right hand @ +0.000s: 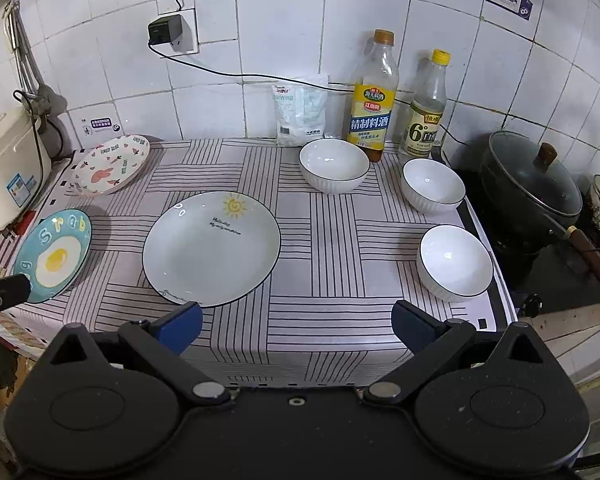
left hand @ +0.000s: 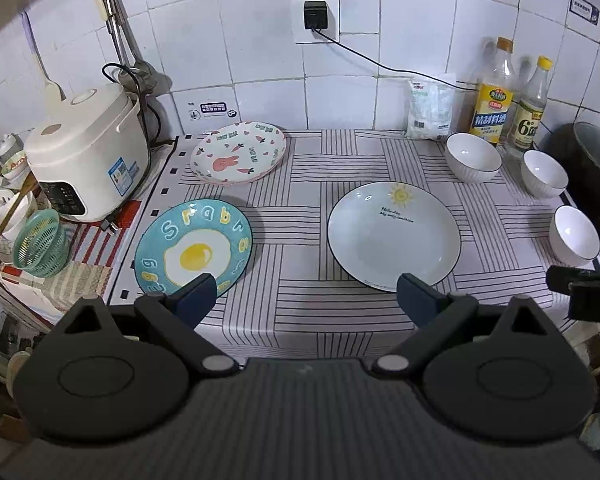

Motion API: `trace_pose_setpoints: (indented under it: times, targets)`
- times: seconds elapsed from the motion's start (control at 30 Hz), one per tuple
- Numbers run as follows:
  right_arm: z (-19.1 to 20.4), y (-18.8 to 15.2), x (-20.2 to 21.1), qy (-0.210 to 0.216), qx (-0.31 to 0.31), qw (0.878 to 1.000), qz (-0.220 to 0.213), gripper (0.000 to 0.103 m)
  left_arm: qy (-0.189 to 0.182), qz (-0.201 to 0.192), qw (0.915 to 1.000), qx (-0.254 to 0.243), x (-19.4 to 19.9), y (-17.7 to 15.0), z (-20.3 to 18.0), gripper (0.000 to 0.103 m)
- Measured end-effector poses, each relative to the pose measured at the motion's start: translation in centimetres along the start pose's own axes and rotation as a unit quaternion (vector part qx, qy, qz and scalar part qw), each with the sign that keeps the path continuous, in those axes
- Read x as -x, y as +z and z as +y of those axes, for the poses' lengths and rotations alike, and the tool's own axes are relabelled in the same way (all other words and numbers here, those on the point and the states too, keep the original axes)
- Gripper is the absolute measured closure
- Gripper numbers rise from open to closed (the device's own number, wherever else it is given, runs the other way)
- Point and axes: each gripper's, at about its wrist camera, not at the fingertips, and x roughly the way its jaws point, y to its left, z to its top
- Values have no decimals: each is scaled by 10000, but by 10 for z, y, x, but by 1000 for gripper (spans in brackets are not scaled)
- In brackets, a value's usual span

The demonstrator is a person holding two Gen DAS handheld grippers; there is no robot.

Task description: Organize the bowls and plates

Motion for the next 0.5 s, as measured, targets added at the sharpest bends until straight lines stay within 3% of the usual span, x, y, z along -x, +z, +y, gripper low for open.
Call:
trace_pose_setpoints:
  times: [0.5]
  targets:
    - [4, -11, 1, -43, 5, 9997, -225, 1, 90, -340, 9993, 83, -3, -10, 6, 5]
